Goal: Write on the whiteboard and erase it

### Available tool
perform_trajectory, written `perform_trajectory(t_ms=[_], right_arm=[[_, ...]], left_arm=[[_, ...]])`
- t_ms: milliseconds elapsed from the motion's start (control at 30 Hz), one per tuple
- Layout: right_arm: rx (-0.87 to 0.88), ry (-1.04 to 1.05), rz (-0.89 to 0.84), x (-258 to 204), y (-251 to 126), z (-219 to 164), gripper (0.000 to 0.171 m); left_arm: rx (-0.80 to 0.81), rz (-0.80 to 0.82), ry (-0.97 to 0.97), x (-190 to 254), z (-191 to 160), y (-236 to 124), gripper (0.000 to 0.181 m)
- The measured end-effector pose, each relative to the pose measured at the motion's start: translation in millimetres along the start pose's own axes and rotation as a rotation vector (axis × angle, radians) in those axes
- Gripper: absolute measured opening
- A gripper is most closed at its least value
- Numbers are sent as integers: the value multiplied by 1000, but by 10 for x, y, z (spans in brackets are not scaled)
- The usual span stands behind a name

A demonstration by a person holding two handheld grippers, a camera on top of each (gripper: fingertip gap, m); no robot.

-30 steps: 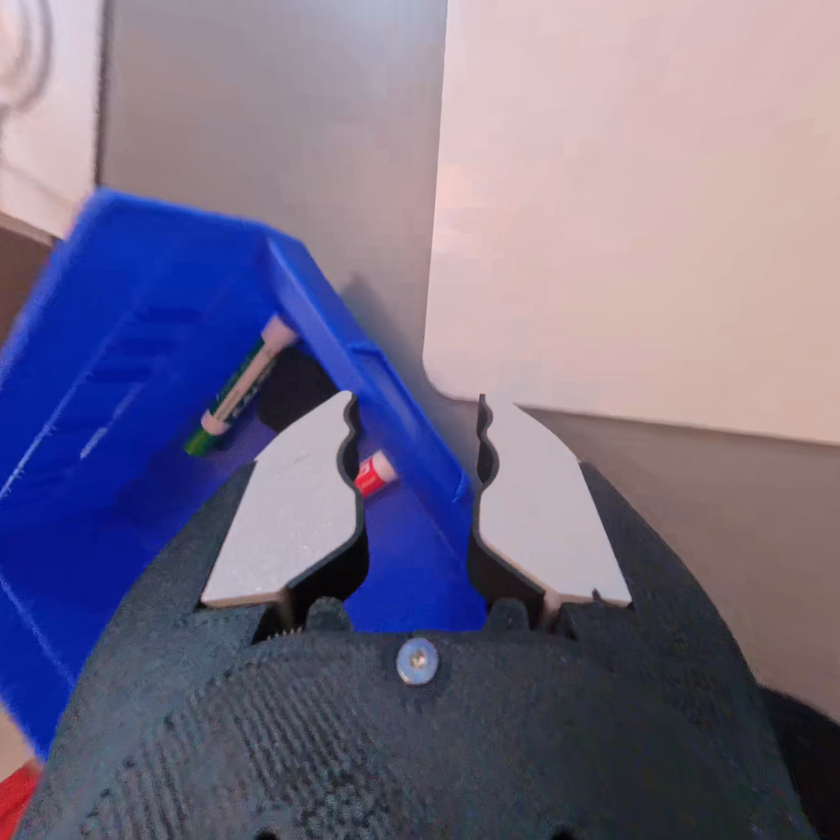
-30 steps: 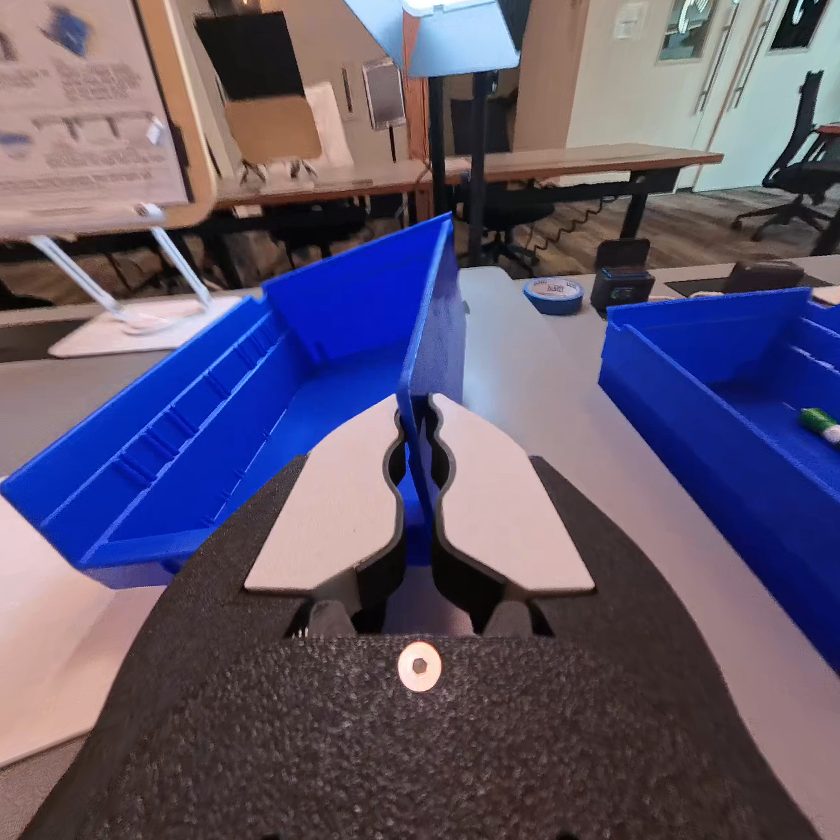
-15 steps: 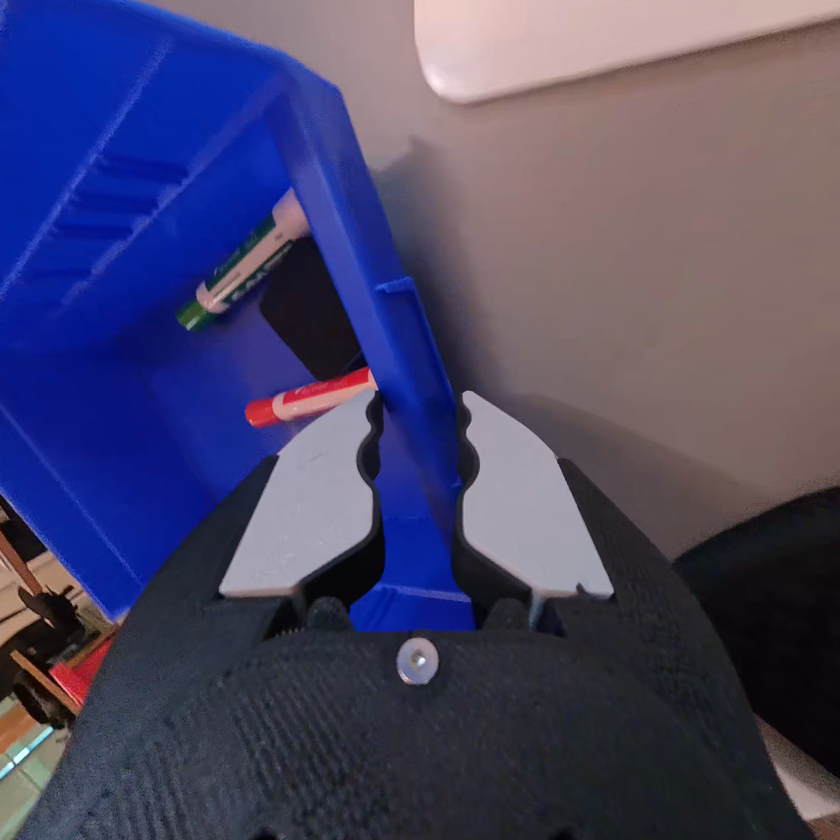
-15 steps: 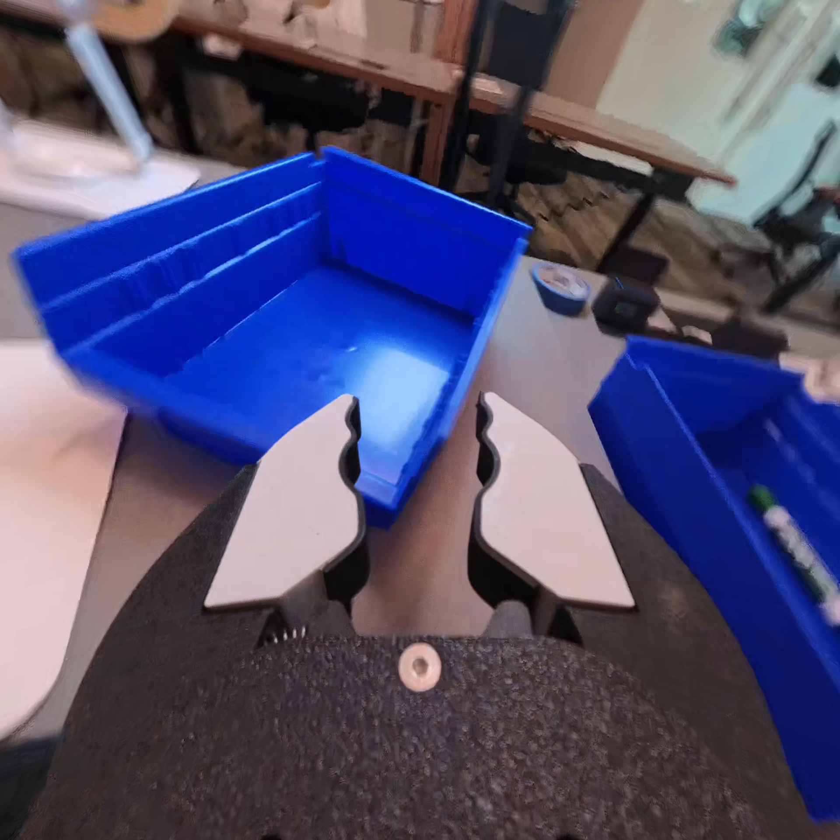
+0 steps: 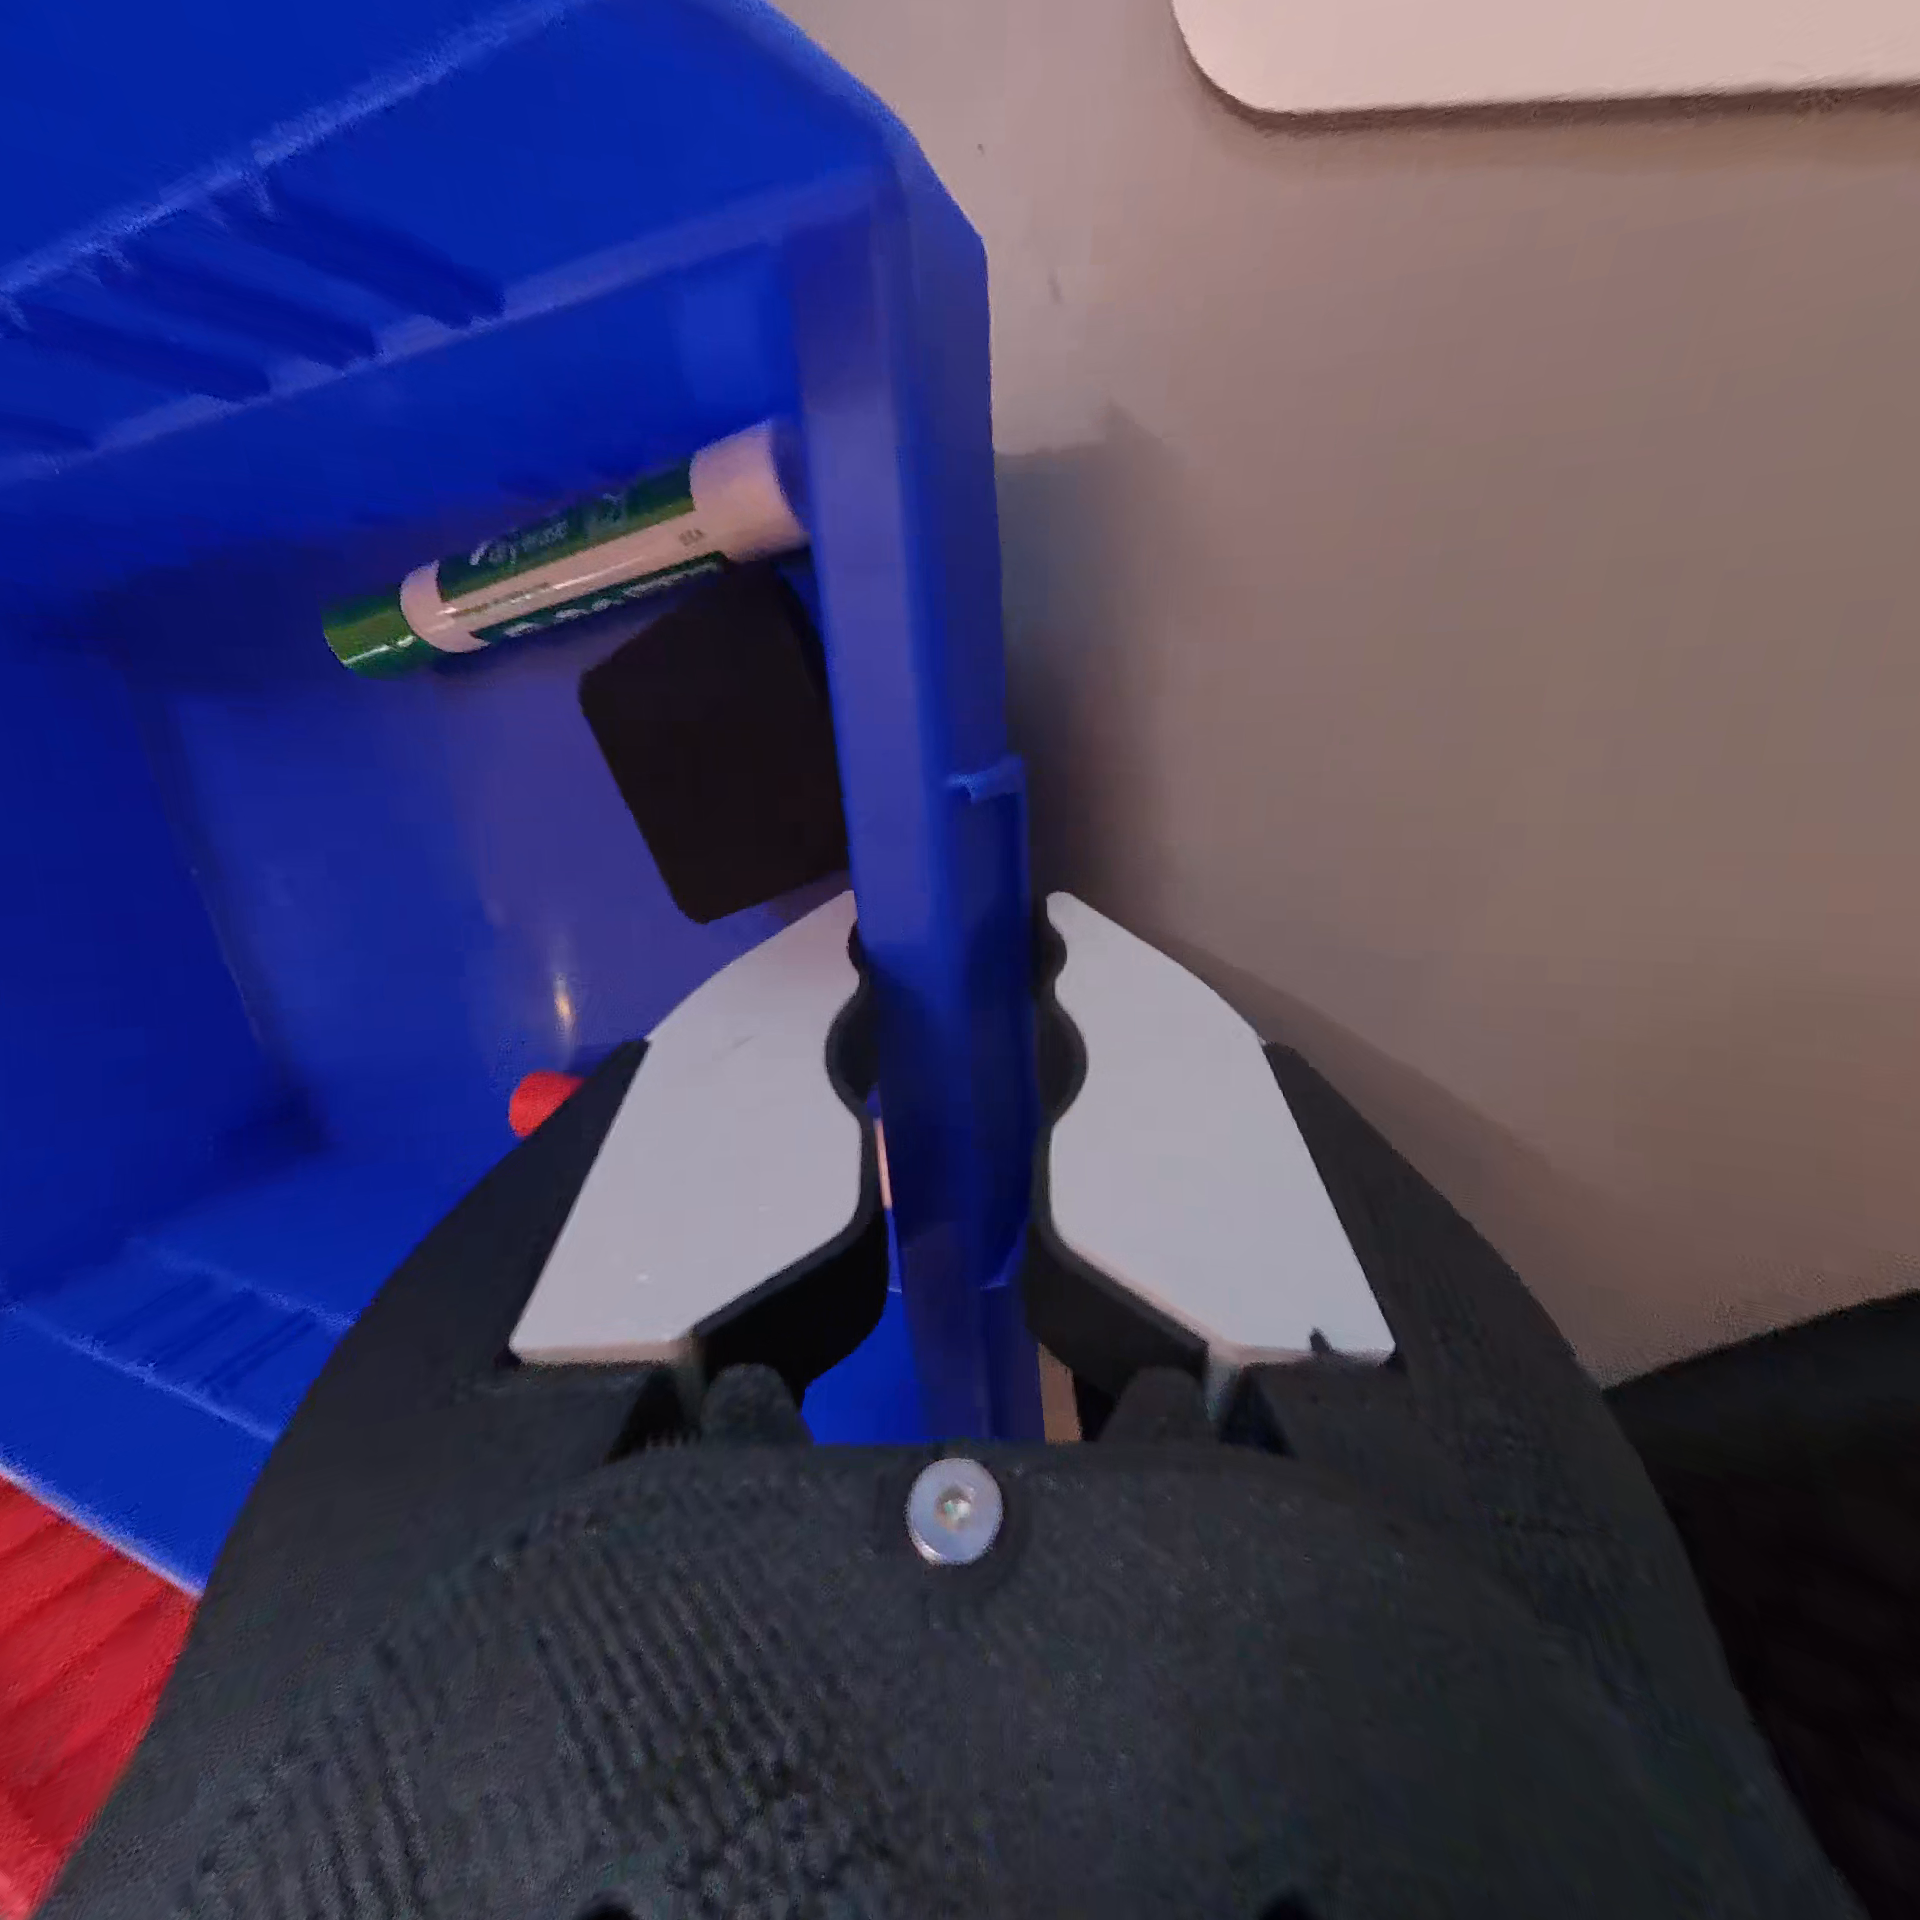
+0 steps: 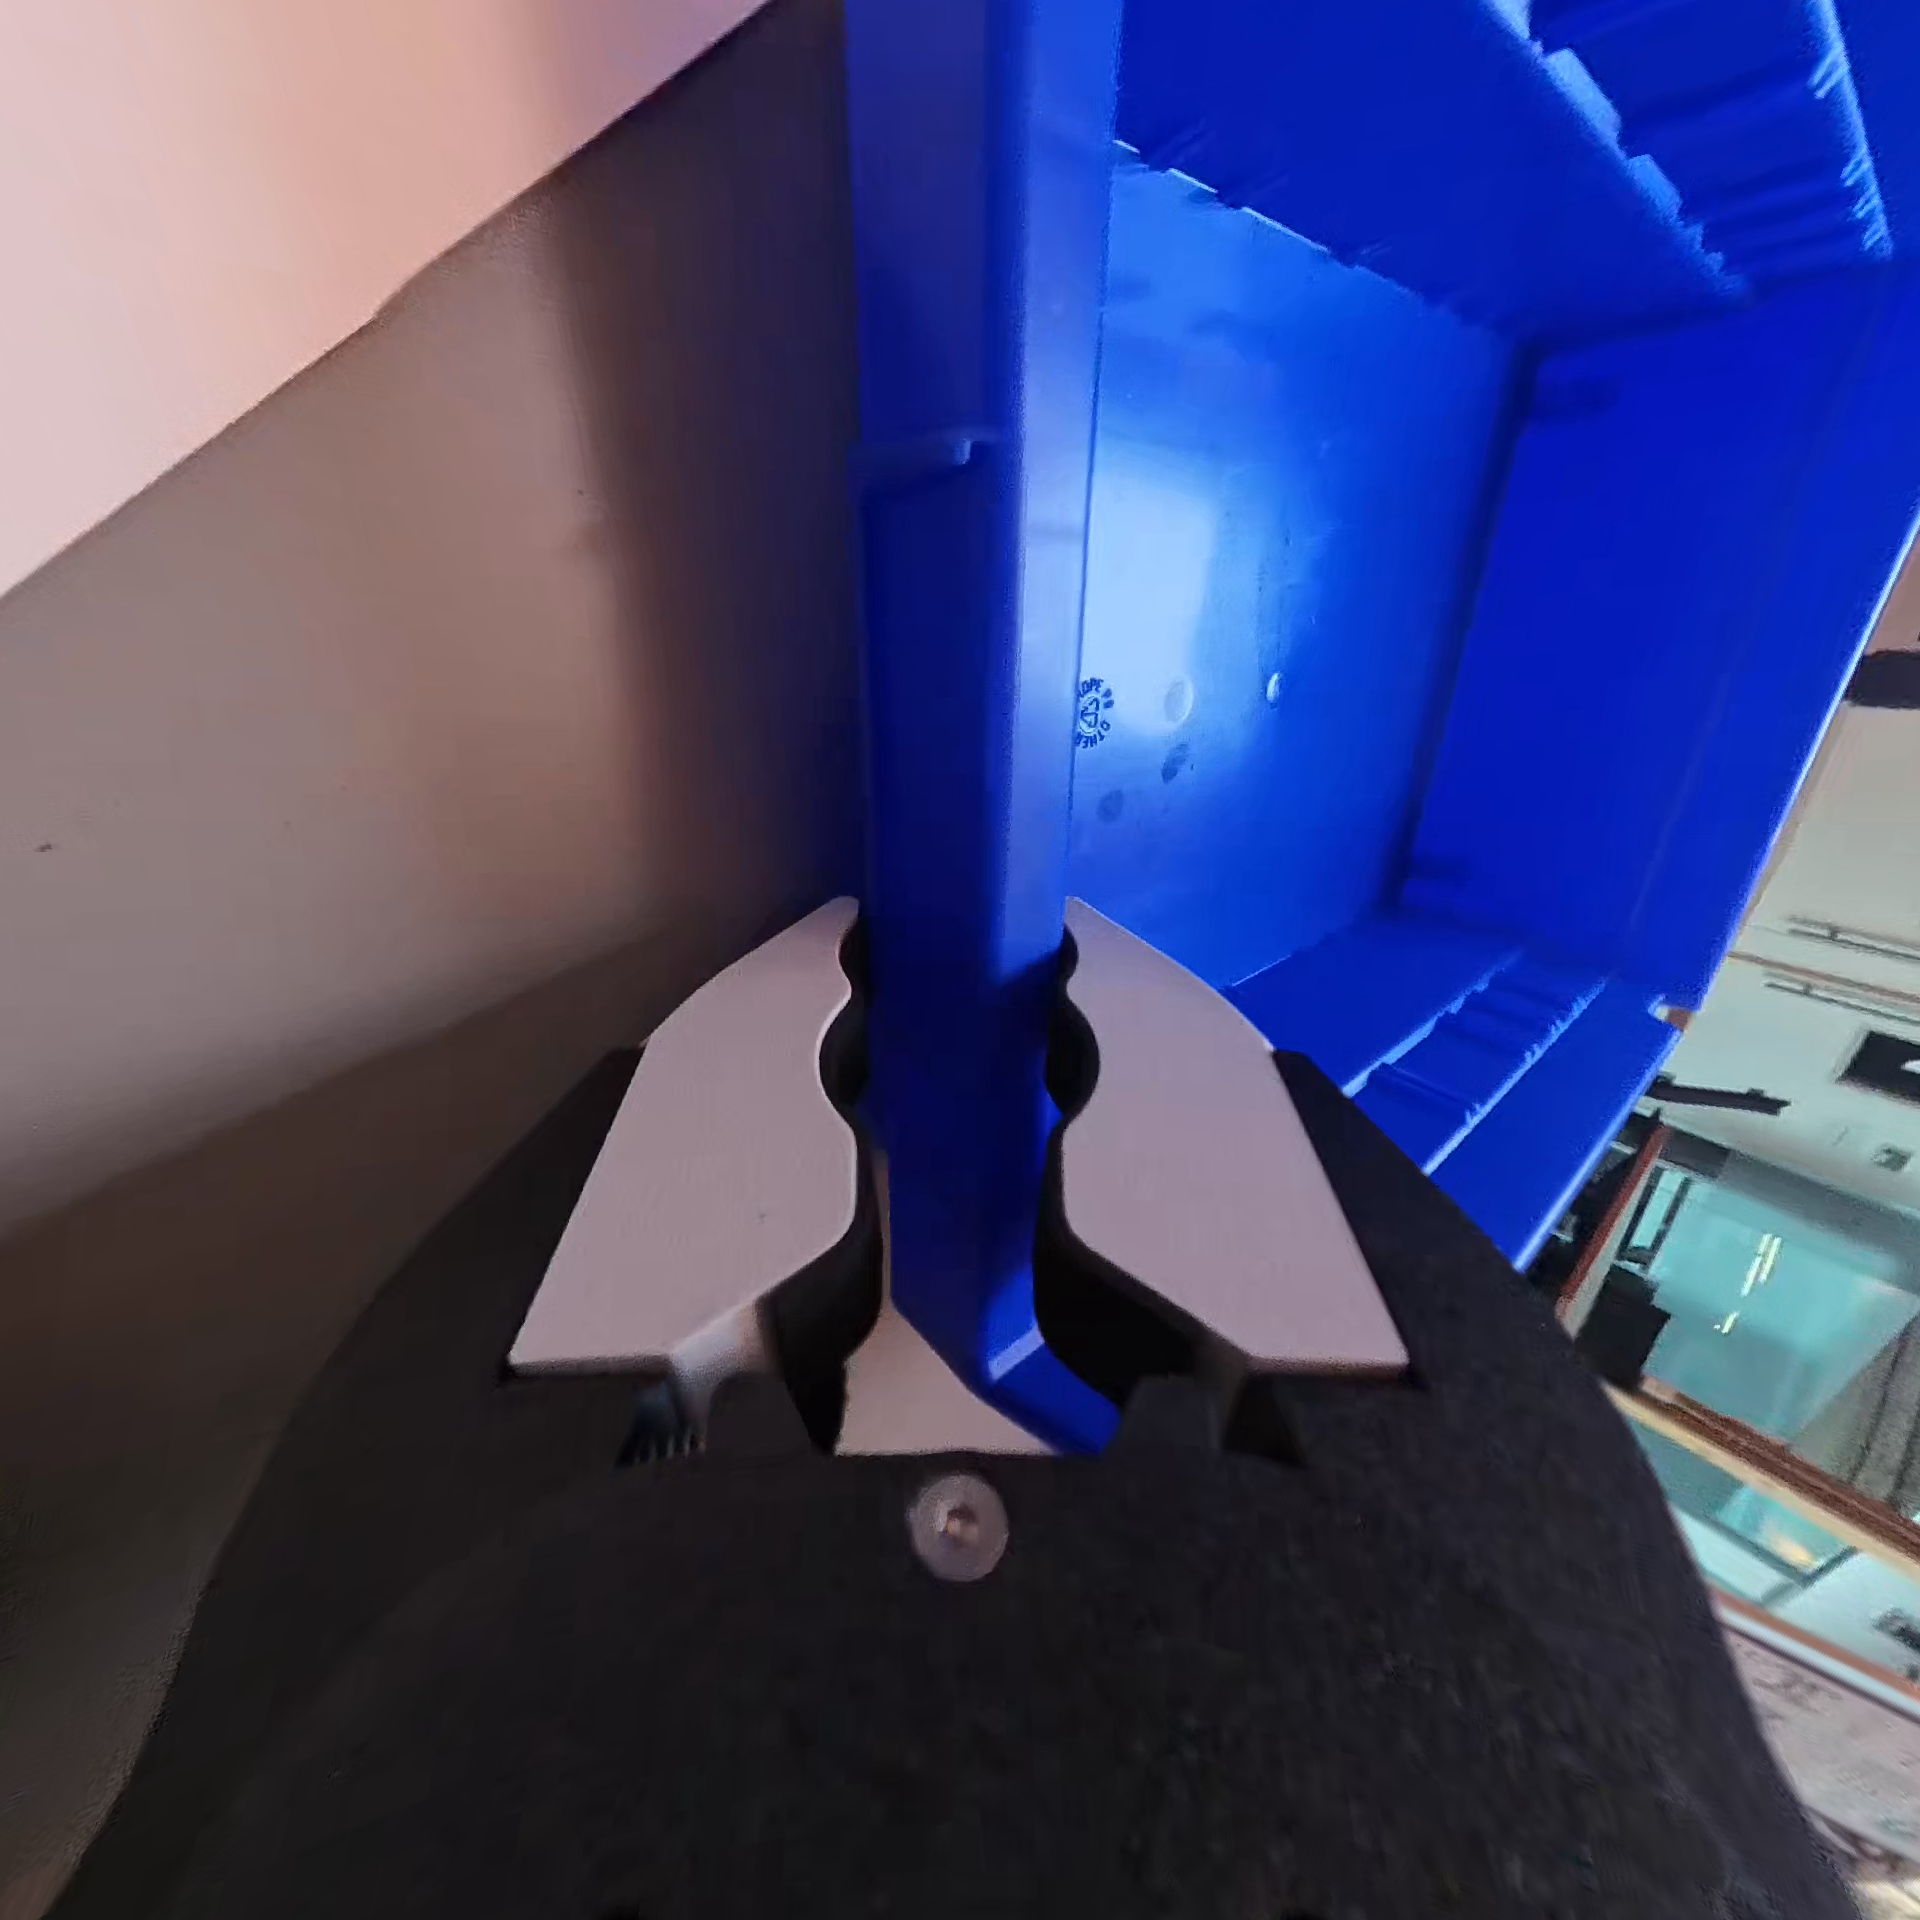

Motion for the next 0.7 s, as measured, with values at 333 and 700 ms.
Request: perform_trajectory(t_ms=[333, 700], right_arm=[[-5, 8, -46, 396, 383, 170, 31], [623, 594, 156, 238, -457, 681, 57]], left_arm=[[32, -5, 18, -302, -40, 119, 27], [453, -57, -331, -749, -12, -467, 32]])
Point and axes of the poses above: each gripper's, where its closed fingertips meet, y out along the fingers, z out of its top, x = y × z across the jaws, the point moved 4 cm from there along -y, back along the fingers
